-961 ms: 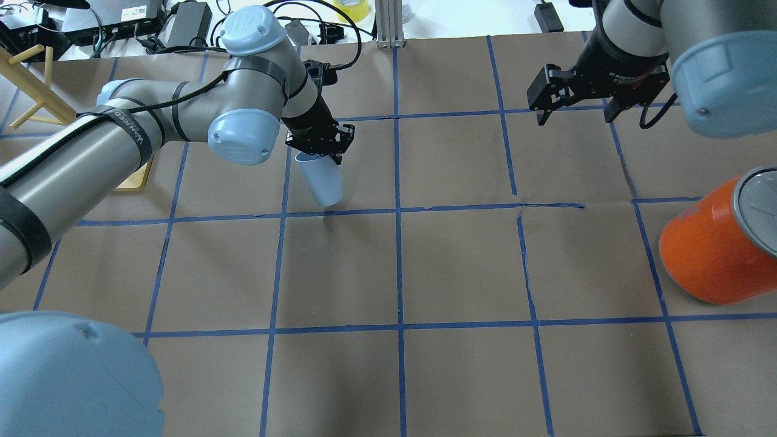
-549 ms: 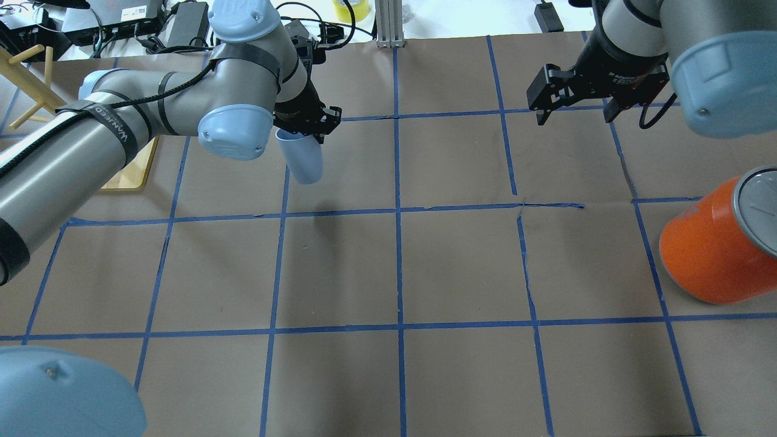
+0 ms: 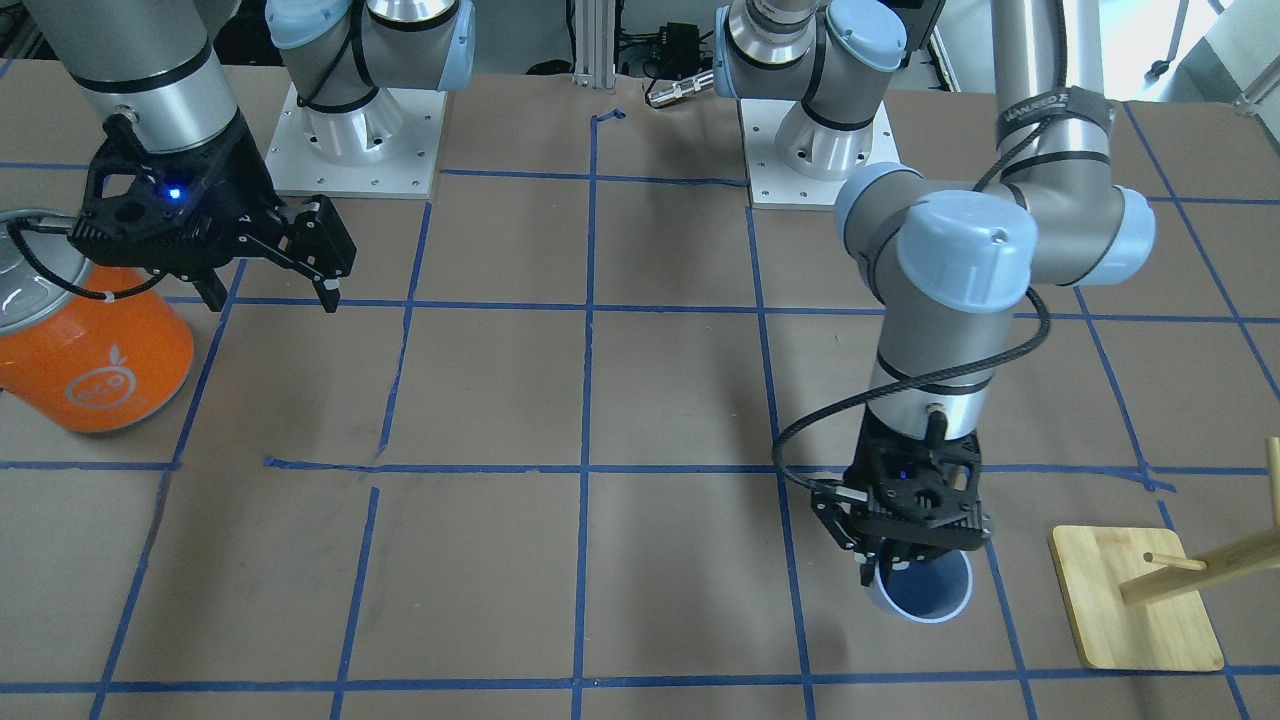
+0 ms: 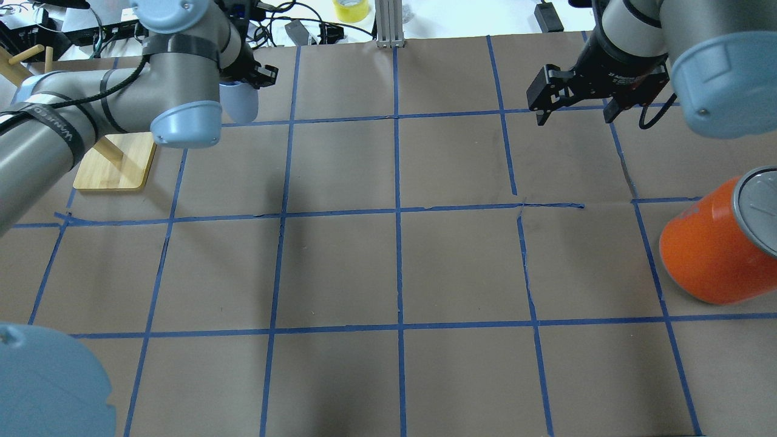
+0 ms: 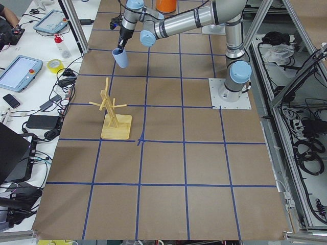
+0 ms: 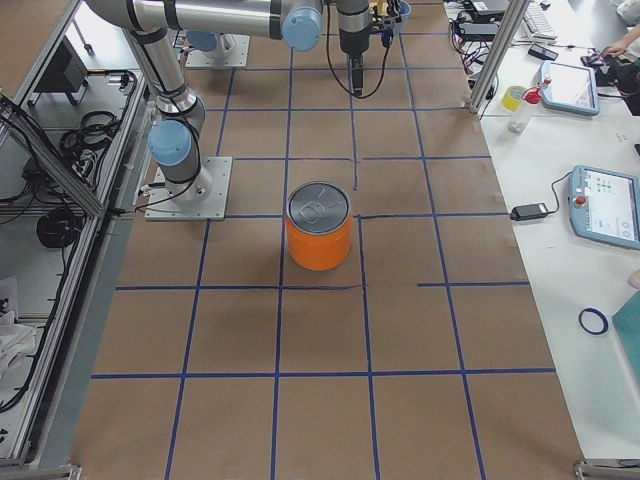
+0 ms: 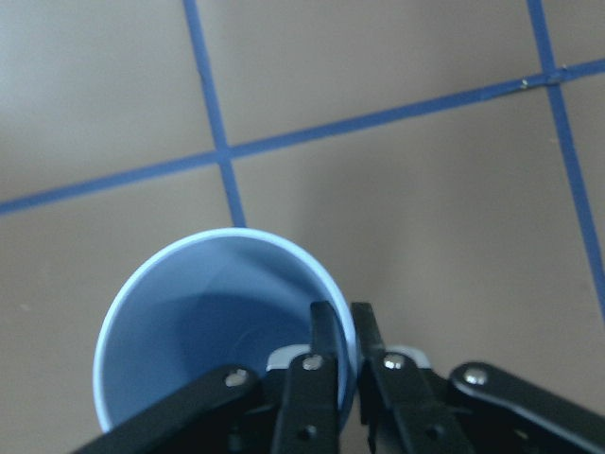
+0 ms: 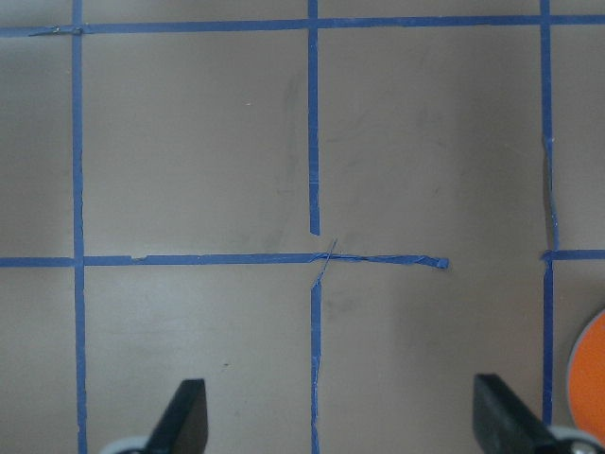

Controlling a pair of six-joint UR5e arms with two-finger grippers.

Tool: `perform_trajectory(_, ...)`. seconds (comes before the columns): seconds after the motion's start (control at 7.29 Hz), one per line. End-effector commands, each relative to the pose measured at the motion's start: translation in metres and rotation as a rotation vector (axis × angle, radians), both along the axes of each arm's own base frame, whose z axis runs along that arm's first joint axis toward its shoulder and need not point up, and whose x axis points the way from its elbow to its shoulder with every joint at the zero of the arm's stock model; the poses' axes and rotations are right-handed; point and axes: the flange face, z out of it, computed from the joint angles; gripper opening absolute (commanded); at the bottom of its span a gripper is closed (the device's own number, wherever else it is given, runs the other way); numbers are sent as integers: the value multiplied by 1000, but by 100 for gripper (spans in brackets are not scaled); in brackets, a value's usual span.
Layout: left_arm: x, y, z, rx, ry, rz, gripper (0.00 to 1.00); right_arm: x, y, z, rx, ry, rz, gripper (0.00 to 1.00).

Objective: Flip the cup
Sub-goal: 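Carry the upright cup toward the wooden stand and set it down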

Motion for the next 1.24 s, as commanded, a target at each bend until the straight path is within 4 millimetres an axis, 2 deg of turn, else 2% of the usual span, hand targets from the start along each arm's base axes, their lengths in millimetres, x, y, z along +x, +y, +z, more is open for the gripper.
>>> perform_trajectory(0.0,58,3,-22,-47,15,-35,0,-1,0,0,0,2,-2,100)
perform_trajectory(0.27,81,20,-55,-55,98,-32,0,0,0,0,0,2,0,100)
perform_trajectory(0.55,80,37,-82,-4,114,-12,0,0,0,-1,1,0,0,100)
perform_trajectory(0.82,80,41,-98,7,110,-8,0,0,0,0,0,0,0,100)
perform_trajectory(1.1,80,41,-104,20,107,-5,0,0,0,0,0,0,1,100)
